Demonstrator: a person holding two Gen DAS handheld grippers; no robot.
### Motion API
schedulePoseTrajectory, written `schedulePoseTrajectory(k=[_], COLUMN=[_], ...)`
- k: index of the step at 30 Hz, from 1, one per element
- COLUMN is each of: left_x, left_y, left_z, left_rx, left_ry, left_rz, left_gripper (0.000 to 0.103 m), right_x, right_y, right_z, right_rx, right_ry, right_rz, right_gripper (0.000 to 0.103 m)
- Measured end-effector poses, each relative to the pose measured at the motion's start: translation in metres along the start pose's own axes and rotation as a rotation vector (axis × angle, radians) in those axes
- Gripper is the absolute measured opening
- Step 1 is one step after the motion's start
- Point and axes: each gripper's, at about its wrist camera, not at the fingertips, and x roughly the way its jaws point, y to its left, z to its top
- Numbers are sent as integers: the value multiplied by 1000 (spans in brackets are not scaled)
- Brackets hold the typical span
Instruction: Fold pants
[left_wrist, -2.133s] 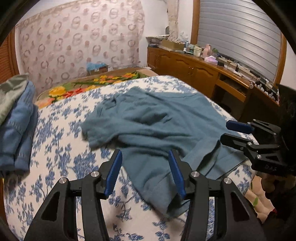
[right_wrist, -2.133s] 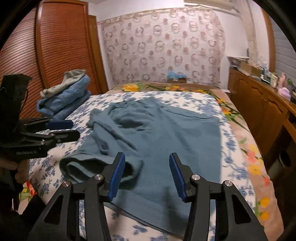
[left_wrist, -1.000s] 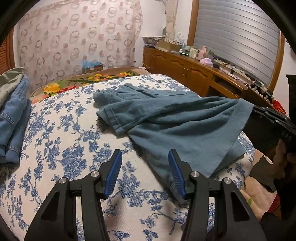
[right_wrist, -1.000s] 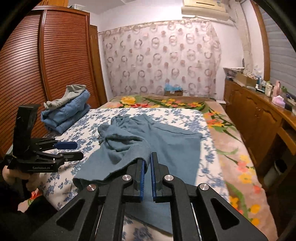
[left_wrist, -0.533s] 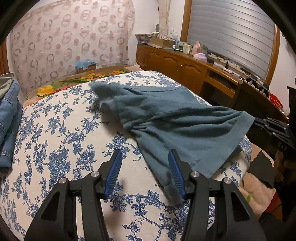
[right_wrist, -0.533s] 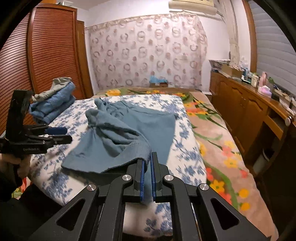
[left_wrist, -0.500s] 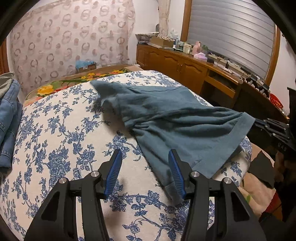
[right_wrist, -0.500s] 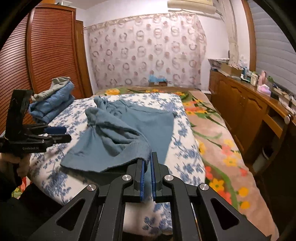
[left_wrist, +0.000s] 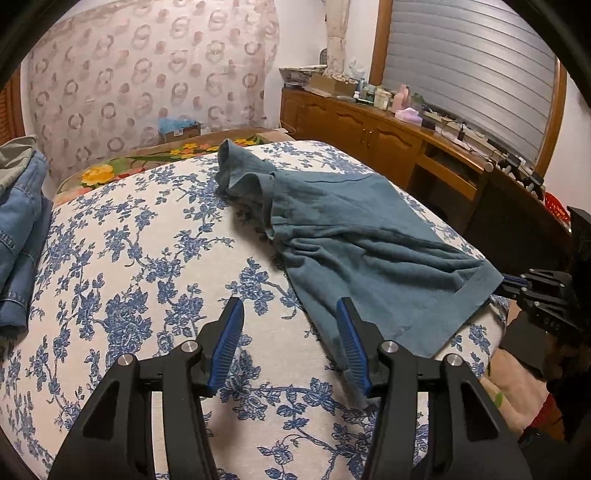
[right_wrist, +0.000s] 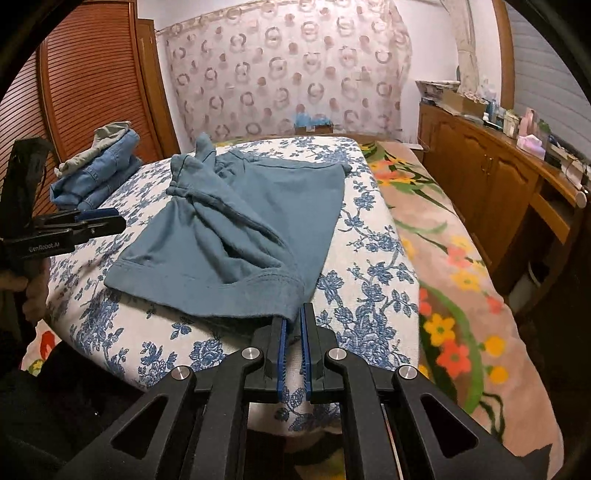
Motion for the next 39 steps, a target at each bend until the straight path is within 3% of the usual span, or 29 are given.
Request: schedulePoseTrajectory(k=[6,12,17,27,39], left_x=[-3,-10,-15,-27,-29], left_y=[10,19,24,32,47], left_z=[1,4,9,19,19], left_rx=[-20,-34,-32,-29,-48], left_ry=[-13,-33,-46,-81,-89], left_rz=[15,30,43,65,85], left_gripper=[53,53,53,53,53], right_x=[-10,-27,-20,25,76], right_y=[-2,2,12,40,58], right_z=[0,13,34,67,98], right_rx=[-19,-64,-74,-131,-190], right_ry=[-16,-86,-129,-135,-71], right_rz=[-35,-29,-4,95,136], right_gripper=[19,34,35,35,35])
